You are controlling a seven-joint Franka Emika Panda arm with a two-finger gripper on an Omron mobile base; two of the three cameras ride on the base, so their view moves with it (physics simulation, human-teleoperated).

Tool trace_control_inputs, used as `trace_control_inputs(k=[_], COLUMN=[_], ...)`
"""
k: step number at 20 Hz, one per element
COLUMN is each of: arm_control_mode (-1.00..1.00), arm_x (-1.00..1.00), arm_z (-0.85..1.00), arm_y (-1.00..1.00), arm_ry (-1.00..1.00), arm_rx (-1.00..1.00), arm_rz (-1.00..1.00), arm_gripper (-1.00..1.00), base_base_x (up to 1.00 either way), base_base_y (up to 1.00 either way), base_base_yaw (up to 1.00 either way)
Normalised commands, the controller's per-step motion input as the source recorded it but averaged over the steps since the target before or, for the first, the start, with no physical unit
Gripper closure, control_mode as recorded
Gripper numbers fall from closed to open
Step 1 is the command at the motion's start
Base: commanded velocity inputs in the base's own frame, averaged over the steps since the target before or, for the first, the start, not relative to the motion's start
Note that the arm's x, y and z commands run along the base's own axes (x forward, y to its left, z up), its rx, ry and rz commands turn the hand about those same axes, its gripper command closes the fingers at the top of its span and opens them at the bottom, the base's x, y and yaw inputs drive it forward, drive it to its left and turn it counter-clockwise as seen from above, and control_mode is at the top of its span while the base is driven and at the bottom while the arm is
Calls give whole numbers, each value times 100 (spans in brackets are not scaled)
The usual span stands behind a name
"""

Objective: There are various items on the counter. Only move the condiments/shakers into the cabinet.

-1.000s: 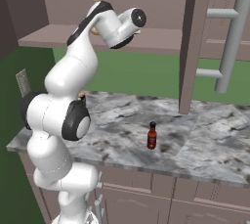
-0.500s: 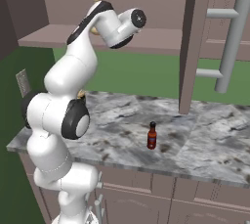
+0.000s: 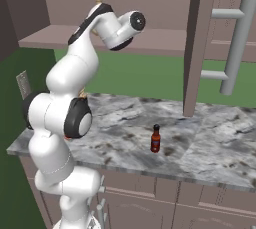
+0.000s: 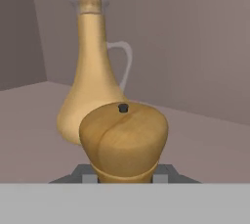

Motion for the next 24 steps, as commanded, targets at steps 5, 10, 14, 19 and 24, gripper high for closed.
trace_control_inputs(k=[5, 10, 14, 19, 24], arm_control_mode=[-100, -100, -100, -100, -100], arm_x=[8, 0, 0, -32, -64], arm_z=[-6, 0, 0, 0, -2], arm_y=[0, 0, 0, 0, -3], arm_ry=[2, 0, 0, -4, -6], arm_rx=[-3, 0, 0, 0, 0], arm_rz=[0, 0, 0, 0, -1], arm_gripper=[100, -100, -100, -100, -100], base_base_x=[0, 0, 0, 0, 0], base_base_y=[0, 0, 0, 0, 0], base_base_yaw=[0, 0, 0, 0, 0])
